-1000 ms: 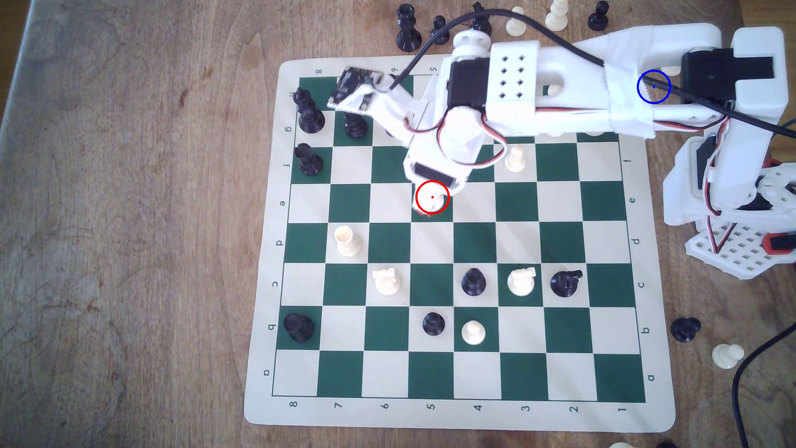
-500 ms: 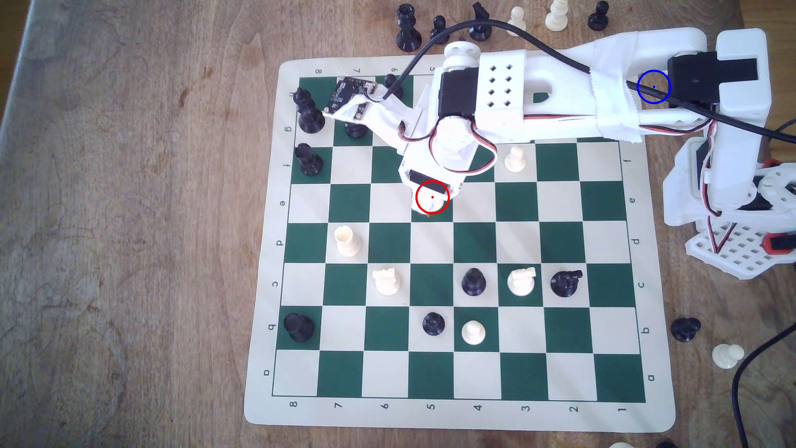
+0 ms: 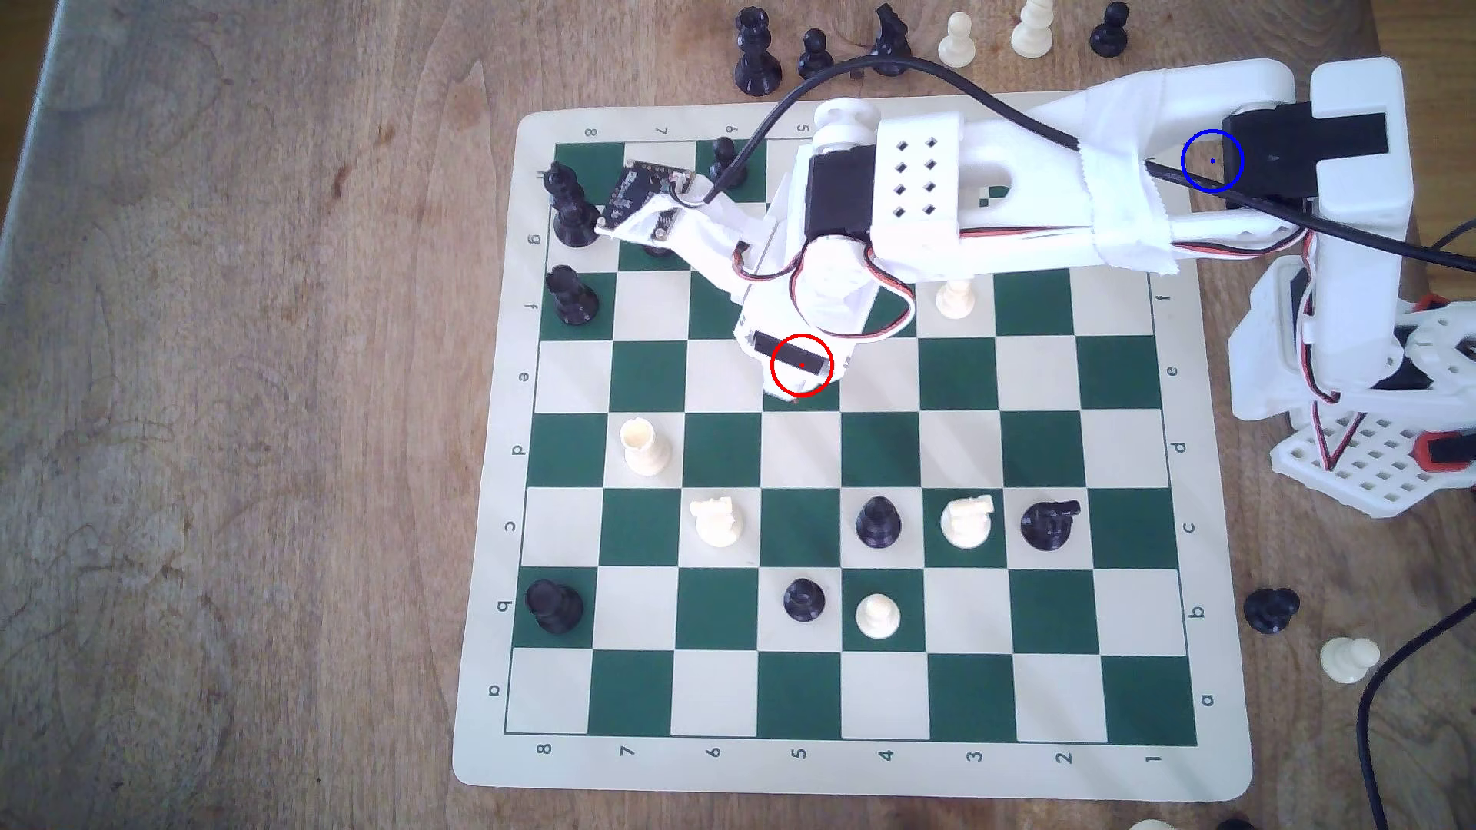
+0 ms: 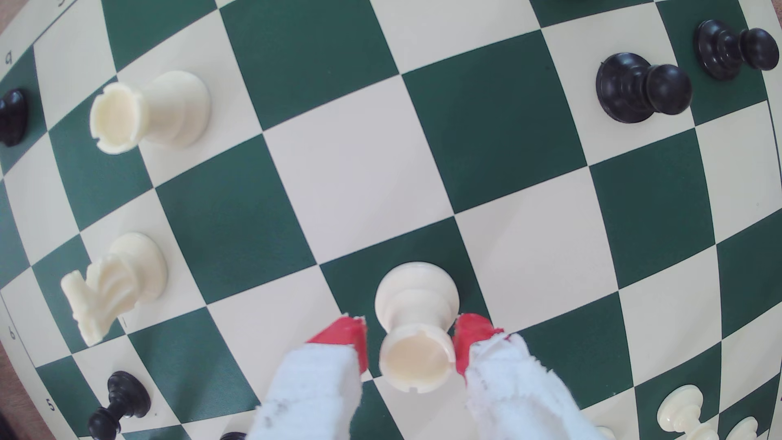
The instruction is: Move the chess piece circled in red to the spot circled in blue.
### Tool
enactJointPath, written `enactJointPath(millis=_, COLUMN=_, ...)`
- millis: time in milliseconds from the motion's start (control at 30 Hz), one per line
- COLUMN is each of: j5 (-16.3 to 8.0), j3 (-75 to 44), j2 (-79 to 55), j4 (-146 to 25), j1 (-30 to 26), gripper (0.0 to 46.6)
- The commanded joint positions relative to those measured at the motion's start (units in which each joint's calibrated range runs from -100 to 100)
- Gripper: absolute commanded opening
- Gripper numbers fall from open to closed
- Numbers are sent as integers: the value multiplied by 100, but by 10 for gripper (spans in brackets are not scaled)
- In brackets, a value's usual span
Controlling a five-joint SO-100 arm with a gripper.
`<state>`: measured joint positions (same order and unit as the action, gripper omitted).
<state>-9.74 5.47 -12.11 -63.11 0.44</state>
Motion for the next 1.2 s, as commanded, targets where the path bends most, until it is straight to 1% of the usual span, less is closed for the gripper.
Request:
enactJointPath(millis=0, j5=-20, j3=-492, j2=184, j4=54, j1=-33, gripper=80)
enactJointPath(millis=200, j5=-20, j3=-492, j2=251, j4=29, j1=-56, gripper=56)
enactJointPath(millis=233, j5=-20, j3=-492, j2=277, j4=13, j1=-56, gripper=46)
enactJointPath(millis=367, j5=-20, j3=-492, j2=430, j4=-53, j1=-72, gripper=37)
enactJointPath(millis=433, j5=-24, j3=-492, j2=574, j4=-110, j1=-87, gripper=14)
enactJointPath(millis=500, j5=-24, j3=-483, j2=761, j4=-192, j1=-87, gripper=4)
enactJointPath(millis=767, j5=10, j3=-338, j2=1924, j4=-667, j1=-33, gripper=4)
enactJointPath(millis=867, j5=88, j3=-239, j2=2425, j4=-987, j1=54, gripper=4)
enactJointPath(millis=933, j5=142, j3=-139, j2=2645, j4=-1134, j1=147, gripper=4)
enactJointPath(millis=1033, j5=239, j3=278, j2=3044, j4=-1208, j1=538, gripper=3)
enactJointPath(millis=1100, j5=249, j3=487, j2=3248, j4=-1208, j1=757, gripper=3)
enactJointPath(millis=1133, j5=205, j3=559, j2=3418, j4=-1257, j1=1000, gripper=3)
enactJointPath(millis=1167, j5=205, j3=559, j2=3494, j4=-1314, j1=1094, gripper=3)
